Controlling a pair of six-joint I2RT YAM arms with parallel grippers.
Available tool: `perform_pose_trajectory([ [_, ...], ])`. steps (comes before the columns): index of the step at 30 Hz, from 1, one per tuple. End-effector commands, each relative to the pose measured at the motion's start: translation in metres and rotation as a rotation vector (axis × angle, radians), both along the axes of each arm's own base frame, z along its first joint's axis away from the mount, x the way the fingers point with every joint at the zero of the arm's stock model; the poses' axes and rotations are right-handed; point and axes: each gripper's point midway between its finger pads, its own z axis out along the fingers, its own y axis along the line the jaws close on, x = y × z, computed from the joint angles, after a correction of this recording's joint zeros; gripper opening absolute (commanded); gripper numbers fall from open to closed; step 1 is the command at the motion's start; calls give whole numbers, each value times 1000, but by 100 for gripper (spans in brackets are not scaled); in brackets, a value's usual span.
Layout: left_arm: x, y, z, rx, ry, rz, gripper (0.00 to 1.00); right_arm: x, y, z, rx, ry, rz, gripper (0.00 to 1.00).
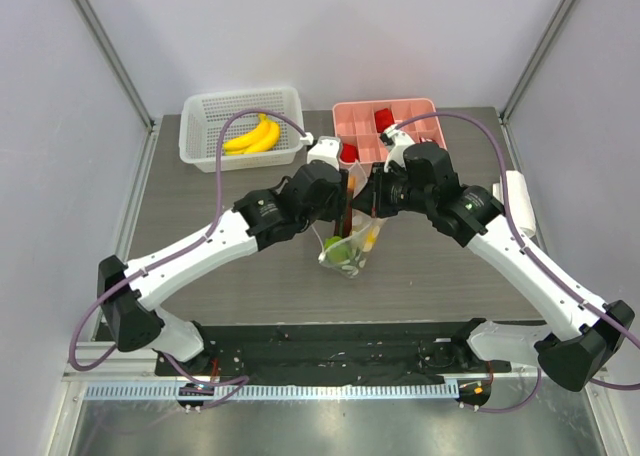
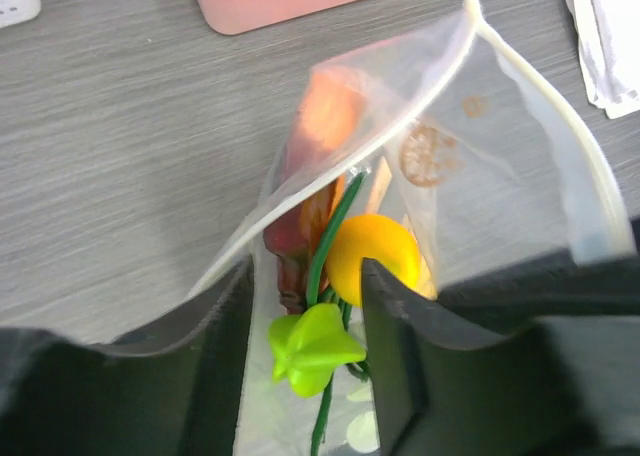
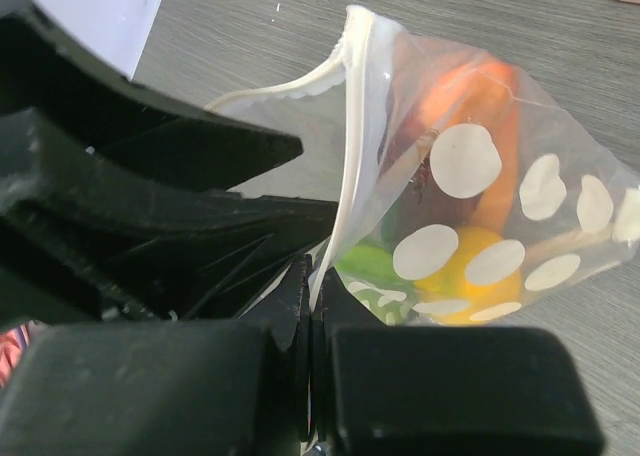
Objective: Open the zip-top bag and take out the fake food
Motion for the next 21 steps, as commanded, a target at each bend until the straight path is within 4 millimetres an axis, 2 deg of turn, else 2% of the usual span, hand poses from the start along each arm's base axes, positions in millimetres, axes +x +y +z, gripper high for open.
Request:
perform_pose_trajectory([
  [1,14,-12,9,-84,-15,-8,48,4,10,22,61,-70,29,1],
  [4,22,-15,-1,-84,5,-6,45,4,11,22,64,-71,34,1],
  [6,28,-13,-5,-80,7,4,44,4,11,20,64,-65,32,1],
  [10,32,-23,-10,-100,7,-49,42,5,12,16,62,-61,37,1],
  [12,36,-21,-19,-78,17,-35,42,5,13,15,61,-58,40,1],
  [16,43,-23,-34,-72,36,-46,51,5,15,15,64,-59,47,1],
  [21,48,-27,-46,-116,52,-65,55,6,14,13,58,-62,42,1],
])
